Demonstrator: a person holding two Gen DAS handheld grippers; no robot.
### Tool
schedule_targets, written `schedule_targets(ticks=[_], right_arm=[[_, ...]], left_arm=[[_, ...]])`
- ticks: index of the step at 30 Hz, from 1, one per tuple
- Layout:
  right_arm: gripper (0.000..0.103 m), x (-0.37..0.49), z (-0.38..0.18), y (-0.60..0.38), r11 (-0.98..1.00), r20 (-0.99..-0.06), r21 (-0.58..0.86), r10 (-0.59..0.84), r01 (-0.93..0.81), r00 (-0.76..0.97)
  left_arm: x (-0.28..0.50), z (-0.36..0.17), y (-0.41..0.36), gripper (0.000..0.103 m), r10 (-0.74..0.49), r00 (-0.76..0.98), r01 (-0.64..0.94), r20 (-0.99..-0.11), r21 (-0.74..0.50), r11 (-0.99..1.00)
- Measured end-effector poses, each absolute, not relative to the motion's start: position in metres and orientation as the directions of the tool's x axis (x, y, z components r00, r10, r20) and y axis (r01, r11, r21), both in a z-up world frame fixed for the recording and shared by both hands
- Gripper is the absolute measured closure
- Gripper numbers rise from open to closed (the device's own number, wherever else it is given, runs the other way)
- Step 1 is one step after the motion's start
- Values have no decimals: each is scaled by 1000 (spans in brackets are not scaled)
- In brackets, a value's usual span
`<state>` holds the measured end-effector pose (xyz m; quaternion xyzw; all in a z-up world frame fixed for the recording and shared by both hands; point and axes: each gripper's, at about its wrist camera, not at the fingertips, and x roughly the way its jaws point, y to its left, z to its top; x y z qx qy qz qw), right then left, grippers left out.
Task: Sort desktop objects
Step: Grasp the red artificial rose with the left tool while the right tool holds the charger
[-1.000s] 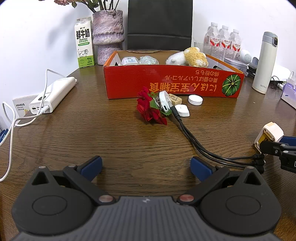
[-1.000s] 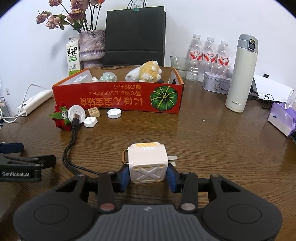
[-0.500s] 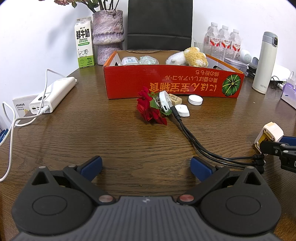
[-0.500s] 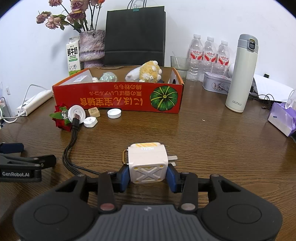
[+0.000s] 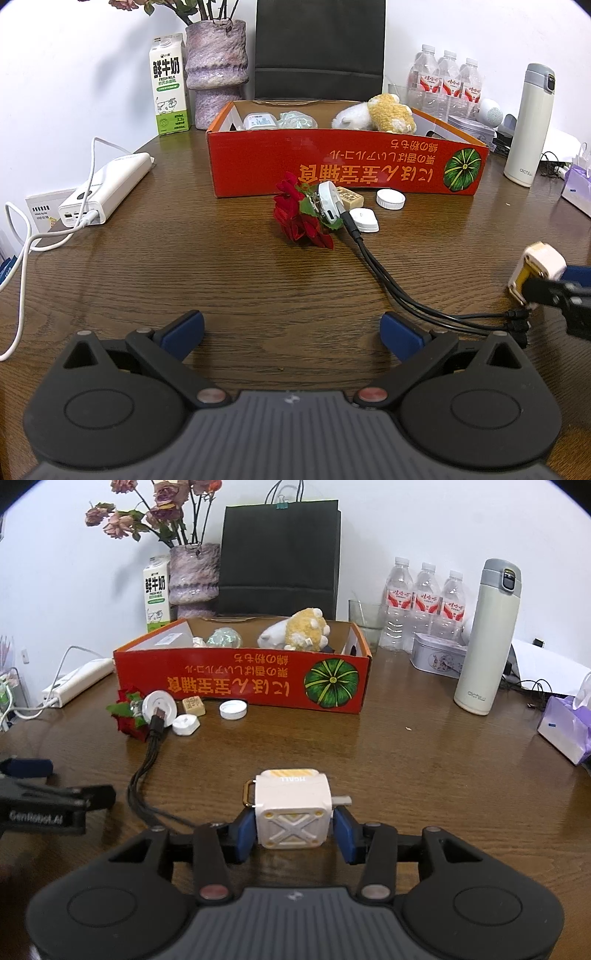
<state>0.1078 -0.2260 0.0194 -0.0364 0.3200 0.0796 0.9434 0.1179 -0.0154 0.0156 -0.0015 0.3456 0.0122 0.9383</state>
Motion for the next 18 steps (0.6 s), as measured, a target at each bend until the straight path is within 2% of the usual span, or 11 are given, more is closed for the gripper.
schedule_targets(ticks=[4,5,6,8,12,15,17,18], right_arm=[[56,122,16,-224,981,-616,3,155,-195,772],[58,124,16,-224,980,-617,9,163,-200,770],[62,127,17,-223,978,-613,18,173,-206,771],[63,131,18,-222,976,-607,41,193,-212,771],[63,139,24,-219,974,-594,35,200,-223,780],[63,145,29,-217,970,-584,36,216,-240,783],[63,150,31,-216,969,-582,31,216,-244,784],[63,151,32,-215,970,-581,29,214,-243,785]], left_arm=[[130,22,-14,0,-82,719,115,-691,1,993],[131,25,-13,2,-110,734,147,-670,0,989],[130,30,-10,1,-115,768,152,-630,5,988],[134,40,-5,1,-91,822,113,-562,3,994],[166,48,7,6,-88,817,83,-570,-35,996],[190,45,15,26,-103,795,81,-598,-64,995],[200,40,21,75,-138,774,81,-617,-120,990],[201,39,25,78,-180,771,97,-611,-167,981]])
